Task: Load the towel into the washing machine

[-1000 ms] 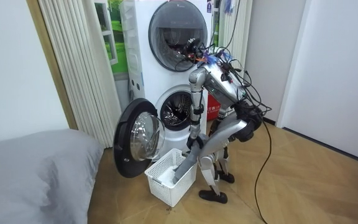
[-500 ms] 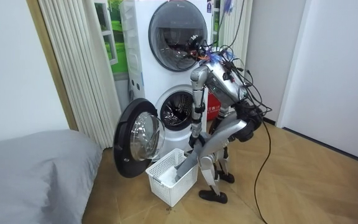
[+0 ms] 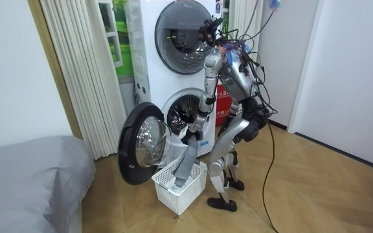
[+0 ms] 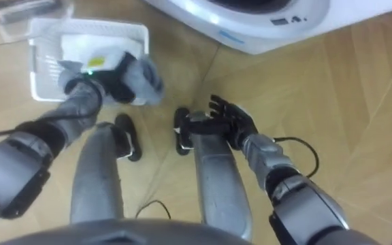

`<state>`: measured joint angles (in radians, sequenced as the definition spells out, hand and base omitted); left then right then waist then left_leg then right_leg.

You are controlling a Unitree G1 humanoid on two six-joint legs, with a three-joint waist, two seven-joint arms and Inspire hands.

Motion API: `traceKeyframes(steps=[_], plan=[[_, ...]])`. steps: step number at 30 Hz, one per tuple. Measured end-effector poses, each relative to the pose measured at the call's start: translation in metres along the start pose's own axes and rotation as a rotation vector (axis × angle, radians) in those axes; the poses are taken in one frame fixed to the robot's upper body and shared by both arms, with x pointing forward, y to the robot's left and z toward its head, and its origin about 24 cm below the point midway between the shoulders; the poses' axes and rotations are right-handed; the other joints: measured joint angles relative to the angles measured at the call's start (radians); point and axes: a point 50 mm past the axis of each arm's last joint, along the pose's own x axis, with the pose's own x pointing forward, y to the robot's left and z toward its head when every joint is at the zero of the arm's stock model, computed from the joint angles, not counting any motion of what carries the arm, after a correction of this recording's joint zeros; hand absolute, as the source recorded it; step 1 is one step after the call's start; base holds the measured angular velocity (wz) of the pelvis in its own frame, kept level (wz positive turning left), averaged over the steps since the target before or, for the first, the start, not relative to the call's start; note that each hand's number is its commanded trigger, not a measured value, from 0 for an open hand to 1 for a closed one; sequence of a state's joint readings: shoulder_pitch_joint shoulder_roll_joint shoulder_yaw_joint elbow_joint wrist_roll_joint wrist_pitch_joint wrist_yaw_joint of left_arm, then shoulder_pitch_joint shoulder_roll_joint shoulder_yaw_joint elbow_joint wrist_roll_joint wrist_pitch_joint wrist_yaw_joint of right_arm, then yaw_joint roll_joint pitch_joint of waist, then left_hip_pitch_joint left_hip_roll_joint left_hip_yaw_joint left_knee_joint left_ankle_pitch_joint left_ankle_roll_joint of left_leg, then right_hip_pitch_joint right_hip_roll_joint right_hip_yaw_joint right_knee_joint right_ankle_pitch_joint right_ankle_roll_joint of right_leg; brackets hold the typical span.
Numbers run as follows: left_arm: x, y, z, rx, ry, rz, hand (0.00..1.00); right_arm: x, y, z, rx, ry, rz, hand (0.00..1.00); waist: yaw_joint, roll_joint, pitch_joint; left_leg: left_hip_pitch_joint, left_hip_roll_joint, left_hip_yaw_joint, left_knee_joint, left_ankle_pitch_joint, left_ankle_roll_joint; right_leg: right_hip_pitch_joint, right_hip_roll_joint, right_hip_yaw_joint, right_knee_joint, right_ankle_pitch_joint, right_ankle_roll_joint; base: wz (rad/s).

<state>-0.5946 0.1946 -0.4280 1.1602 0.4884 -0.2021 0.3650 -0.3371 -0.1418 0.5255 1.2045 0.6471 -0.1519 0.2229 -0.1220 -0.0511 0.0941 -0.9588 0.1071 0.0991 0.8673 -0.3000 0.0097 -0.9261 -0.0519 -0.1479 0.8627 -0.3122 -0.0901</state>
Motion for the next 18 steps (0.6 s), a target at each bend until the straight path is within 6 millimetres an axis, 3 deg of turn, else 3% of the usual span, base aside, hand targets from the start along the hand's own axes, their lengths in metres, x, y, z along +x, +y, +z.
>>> traceKeyframes(steps=[4,8,13,18], plan=[[0.002,0.009,0.015,-0.301,-0.009,0.066,1.00,-0.001,-0.005,0.005,-0.027,-0.012,-0.004,0.00,0.036,0.014,-0.0041,0.051,-0.018,0.000,-0.048,0.016,0.000,0.050,-0.013,-0.007,-0.037,-0.001,0.002,0.13],[-0.006,0.000,0.032,-0.608,-0.058,-0.008,1.00,0.003,-0.002,0.019,-0.097,-0.035,0.024,0.00,0.060,0.025,-0.0110,0.099,-0.033,-0.002,-0.094,0.033,0.001,0.099,-0.029,-0.020,-0.070,-0.002,0.005,0.16],[-0.008,-0.009,0.051,-0.763,-0.127,-0.163,1.00,0.007,0.007,0.037,-0.135,-0.089,0.059,0.00,0.080,0.028,-0.0126,0.126,-0.041,-0.005,-0.116,0.043,0.003,0.131,-0.036,-0.031,-0.091,0.000,0.009,0.09],[-0.014,-0.013,0.059,-0.880,-0.191,-0.276,1.00,0.006,0.006,0.034,-0.182,-0.068,0.080,0.00,0.086,0.033,-0.0189,0.162,-0.044,-0.021,-0.130,0.044,0.004,0.178,-0.035,-0.042,-0.117,0.004,0.015,0.04]])
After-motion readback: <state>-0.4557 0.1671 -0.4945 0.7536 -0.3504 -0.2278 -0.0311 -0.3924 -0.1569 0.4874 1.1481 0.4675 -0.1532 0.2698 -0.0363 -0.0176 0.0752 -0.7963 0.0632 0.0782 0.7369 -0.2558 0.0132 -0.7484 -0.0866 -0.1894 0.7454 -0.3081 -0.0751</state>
